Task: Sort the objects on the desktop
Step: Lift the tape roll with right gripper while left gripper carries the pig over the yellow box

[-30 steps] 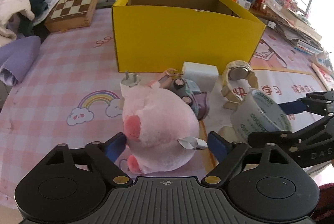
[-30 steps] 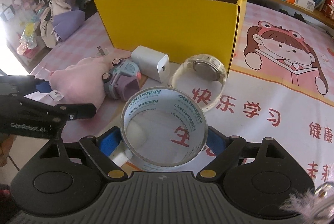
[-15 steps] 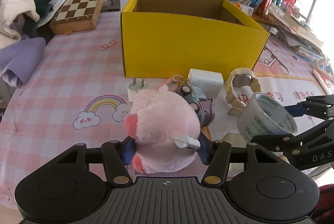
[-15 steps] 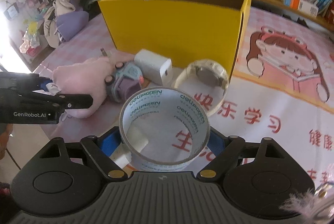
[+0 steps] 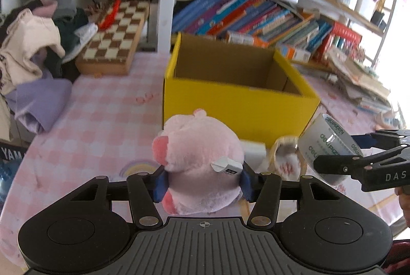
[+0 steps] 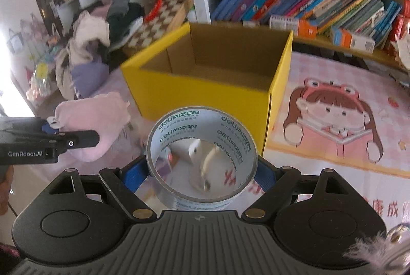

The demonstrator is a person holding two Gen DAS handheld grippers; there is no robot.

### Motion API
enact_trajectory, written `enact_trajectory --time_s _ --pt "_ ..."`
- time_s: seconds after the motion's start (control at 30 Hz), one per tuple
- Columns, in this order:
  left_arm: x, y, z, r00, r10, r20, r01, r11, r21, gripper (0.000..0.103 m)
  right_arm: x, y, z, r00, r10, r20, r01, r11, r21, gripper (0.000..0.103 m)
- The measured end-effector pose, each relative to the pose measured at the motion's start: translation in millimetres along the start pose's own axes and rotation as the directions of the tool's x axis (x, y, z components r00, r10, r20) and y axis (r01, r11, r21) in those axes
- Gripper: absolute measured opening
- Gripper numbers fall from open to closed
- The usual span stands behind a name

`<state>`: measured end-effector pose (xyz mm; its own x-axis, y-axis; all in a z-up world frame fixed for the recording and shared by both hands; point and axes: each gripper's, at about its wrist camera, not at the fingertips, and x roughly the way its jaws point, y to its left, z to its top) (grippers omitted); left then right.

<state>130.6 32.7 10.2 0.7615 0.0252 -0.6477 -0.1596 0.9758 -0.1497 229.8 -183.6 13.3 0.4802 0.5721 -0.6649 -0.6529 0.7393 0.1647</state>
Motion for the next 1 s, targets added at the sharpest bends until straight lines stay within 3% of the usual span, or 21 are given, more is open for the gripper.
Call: enact_trajectory --time_s 0.4,0.67,0.8,1.0 --pt "-20 -23 41 0.985 -0.016 0.172 -0.001 0.995 0.096 0.054 -13 -8 41 0.991 0.009 0.133 -0.001 0.998 -0.061 0.085" --pt "-3 -34 86 0.973 -0.023 0.231 -0.01 0.99 0.14 0.054 -4 -27 84 0.975 0.014 0.22 0.016 0.991 -0.135 0.085" --pt "16 -39 102 0.974 -0.022 0.227 -0.015 0.987 0.16 0.054 11 -38 105 0.972 0.026 0.234 0.014 0.985 -0.17 0.085" --pt "52 -40 117 0.983 -0.017 0.181 -0.012 0.987 0.158 0.054 46 -50 131 0.981 0.047 0.187 0.007 0.961 -0.277 0.085"
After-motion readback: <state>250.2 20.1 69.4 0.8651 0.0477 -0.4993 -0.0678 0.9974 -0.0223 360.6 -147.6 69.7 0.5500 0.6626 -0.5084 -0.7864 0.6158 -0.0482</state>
